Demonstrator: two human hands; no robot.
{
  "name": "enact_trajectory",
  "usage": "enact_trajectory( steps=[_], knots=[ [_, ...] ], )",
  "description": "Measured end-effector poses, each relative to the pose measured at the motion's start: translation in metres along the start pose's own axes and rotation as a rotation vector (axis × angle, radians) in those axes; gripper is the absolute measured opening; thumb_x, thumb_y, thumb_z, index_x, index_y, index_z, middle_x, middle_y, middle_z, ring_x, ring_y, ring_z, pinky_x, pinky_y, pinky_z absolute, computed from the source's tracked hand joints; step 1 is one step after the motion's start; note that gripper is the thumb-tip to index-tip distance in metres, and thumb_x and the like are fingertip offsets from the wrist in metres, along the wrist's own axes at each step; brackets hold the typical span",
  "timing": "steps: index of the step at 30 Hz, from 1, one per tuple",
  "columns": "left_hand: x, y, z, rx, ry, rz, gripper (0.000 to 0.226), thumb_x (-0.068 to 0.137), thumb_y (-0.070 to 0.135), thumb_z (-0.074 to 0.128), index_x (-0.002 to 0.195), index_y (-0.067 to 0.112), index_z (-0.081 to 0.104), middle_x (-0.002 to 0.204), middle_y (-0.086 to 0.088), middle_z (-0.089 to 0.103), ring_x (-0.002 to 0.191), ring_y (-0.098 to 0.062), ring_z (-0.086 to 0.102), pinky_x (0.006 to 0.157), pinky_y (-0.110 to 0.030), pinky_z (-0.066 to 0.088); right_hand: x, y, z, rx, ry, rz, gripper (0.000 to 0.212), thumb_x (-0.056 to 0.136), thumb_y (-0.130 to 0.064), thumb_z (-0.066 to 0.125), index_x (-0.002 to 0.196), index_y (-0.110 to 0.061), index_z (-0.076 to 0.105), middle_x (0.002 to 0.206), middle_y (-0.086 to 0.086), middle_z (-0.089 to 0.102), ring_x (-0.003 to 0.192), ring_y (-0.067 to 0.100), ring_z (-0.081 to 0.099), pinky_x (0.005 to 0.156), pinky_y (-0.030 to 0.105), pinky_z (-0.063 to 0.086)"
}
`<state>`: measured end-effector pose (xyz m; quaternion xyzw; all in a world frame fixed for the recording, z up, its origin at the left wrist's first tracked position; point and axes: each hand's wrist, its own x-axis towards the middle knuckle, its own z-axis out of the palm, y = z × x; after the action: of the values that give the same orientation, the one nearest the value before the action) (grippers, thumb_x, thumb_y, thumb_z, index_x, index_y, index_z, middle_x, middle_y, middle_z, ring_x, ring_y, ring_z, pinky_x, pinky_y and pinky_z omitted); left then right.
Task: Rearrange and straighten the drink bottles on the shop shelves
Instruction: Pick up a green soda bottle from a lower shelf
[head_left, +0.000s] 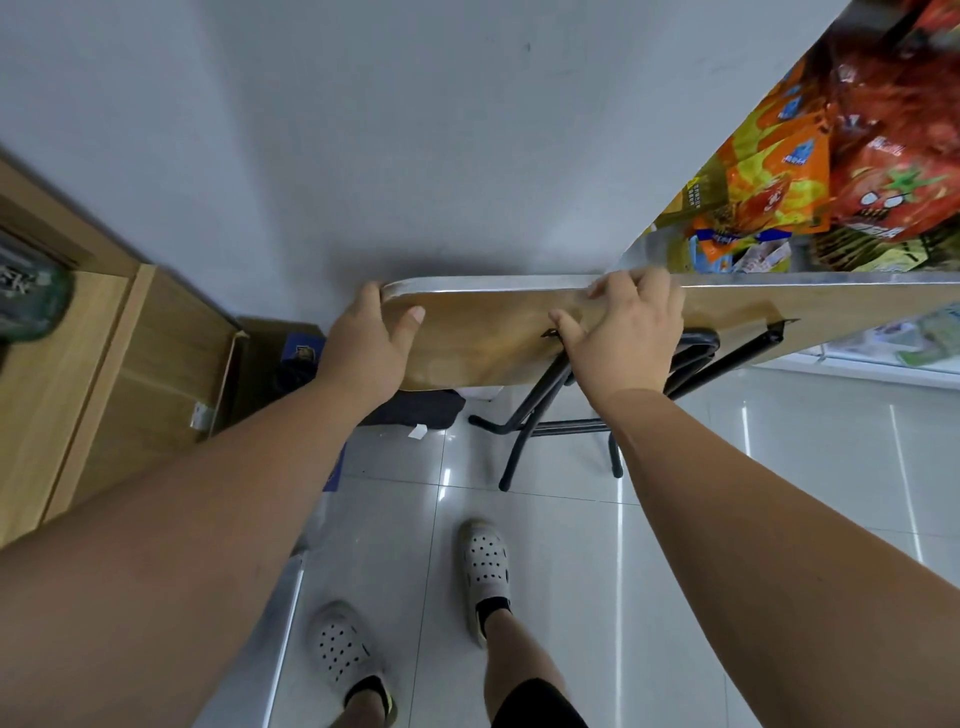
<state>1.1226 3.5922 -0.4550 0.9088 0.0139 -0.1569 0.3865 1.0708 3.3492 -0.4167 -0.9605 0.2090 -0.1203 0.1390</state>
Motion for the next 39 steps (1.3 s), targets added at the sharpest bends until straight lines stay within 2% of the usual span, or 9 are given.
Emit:
enact_trajectory(
  steps=[5, 8, 12, 17, 21, 26, 29, 33, 39],
  knots=[
    [0.0, -0.004, -0.004, -0.05, -0.043, -0.033, 0.051, 0.103, 0.045, 0.054, 0.143, 0.014, 0.043, 0.133, -0.012, 0.061, 0.121, -0.032, 0.06, 0.1, -0.051, 0.052, -0.022, -0.013, 0.01, 0.008, -0.095, 0.012, 0.05, 0.08, -0.046, 0.08, 0.121, -0.02, 0.068, 0.131, 0.008, 0.054, 0.131, 0.033, 0.043, 0.107, 0.047, 0.039],
    [-0.011, -0.03, -0.012, -0.086, -0.041, -0.105, 0.069, 0.101, 0.043, 0.058, 0.158, 0.02, 0.028, 0.154, -0.011, 0.046, 0.138, -0.031, 0.048, 0.11, -0.054, 0.045, -0.046, -0.03, 0.019, 0.054, -0.1, -0.05, 0.047, 0.079, -0.041, 0.082, 0.117, -0.017, 0.069, 0.129, 0.012, 0.056, 0.127, 0.037, 0.046, 0.103, 0.051, 0.042],
    [-0.049, -0.108, -0.027, -0.111, -0.021, -0.27, 0.068, 0.099, 0.039, 0.063, 0.157, 0.024, 0.032, 0.159, -0.008, 0.042, 0.14, -0.031, 0.047, 0.111, -0.054, 0.044, -0.082, -0.063, 0.051, 0.115, -0.303, -0.15, 0.045, 0.081, -0.039, 0.082, 0.117, -0.015, 0.07, 0.126, 0.012, 0.056, 0.119, 0.036, 0.049, 0.099, 0.049, 0.045],
    [-0.088, -0.213, -0.034, -0.066, 0.007, -0.445, 0.061, 0.097, 0.032, 0.069, 0.149, 0.012, 0.045, 0.146, -0.016, 0.055, 0.124, -0.035, 0.058, 0.102, -0.045, 0.049, -0.12, -0.105, 0.13, 0.164, -0.627, -0.316, 0.042, 0.09, -0.041, 0.073, 0.125, -0.018, 0.065, 0.124, 0.008, 0.054, 0.116, 0.03, 0.051, 0.094, 0.039, 0.047],
    [-0.085, -0.261, -0.008, -0.028, 0.013, -0.436, 0.043, 0.098, 0.029, 0.067, 0.135, 0.012, 0.057, 0.129, -0.011, 0.064, 0.099, -0.02, 0.06, 0.084, -0.032, 0.047, -0.138, -0.128, 0.208, 0.155, -0.905, -0.485, 0.047, 0.098, -0.043, 0.065, 0.139, -0.022, 0.058, 0.138, 0.006, 0.052, 0.129, 0.029, 0.049, 0.105, 0.042, 0.046],
    [-0.055, -0.293, 0.028, -0.08, 0.099, -0.405, 0.037, 0.097, 0.034, 0.067, 0.127, 0.016, 0.058, 0.123, -0.003, 0.065, 0.109, -0.022, 0.064, 0.09, -0.038, 0.054, -0.122, -0.149, 0.281, 0.217, -0.709, -0.682, 0.066, 0.1, -0.043, 0.06, 0.158, -0.023, 0.037, 0.165, 0.007, 0.033, 0.153, 0.03, 0.026, 0.124, 0.043, 0.026],
    [-0.04, -0.311, 0.043, -0.029, 0.115, -0.414, 0.045, 0.095, 0.043, 0.068, 0.129, 0.016, 0.056, 0.125, -0.003, 0.065, 0.115, -0.025, 0.063, 0.092, -0.037, 0.052, -0.103, -0.167, 0.309, 0.263, -0.76, -0.838, 0.062, 0.105, -0.047, 0.047, 0.161, -0.025, 0.03, 0.168, 0.002, 0.028, 0.158, 0.029, 0.009, 0.126, 0.047, 0.014],
    [-0.033, -0.325, 0.059, 0.062, 0.098, -0.456, 0.053, 0.094, 0.047, 0.067, 0.13, 0.011, 0.056, 0.129, -0.01, 0.06, 0.118, -0.031, 0.059, 0.099, -0.048, 0.051, -0.091, -0.177, 0.327, 0.335, -0.731, -0.966, 0.035, 0.107, -0.034, 0.05, 0.128, -0.014, 0.068, 0.127, 0.01, 0.065, 0.124, 0.031, 0.054, 0.108, 0.044, 0.04],
    [-0.049, -0.307, 0.075, -0.118, 0.115, -0.385, 0.024, 0.099, 0.021, 0.064, 0.119, 0.008, 0.065, 0.121, -0.011, 0.051, 0.105, -0.029, 0.061, 0.096, -0.047, 0.054, -0.099, -0.155, 0.311, 0.134, -0.615, -0.985, 0.045, 0.089, -0.043, 0.068, 0.129, -0.023, 0.061, 0.112, 0.004, 0.051, 0.103, 0.027, 0.055, 0.078, 0.034, 0.046]
  ],
)
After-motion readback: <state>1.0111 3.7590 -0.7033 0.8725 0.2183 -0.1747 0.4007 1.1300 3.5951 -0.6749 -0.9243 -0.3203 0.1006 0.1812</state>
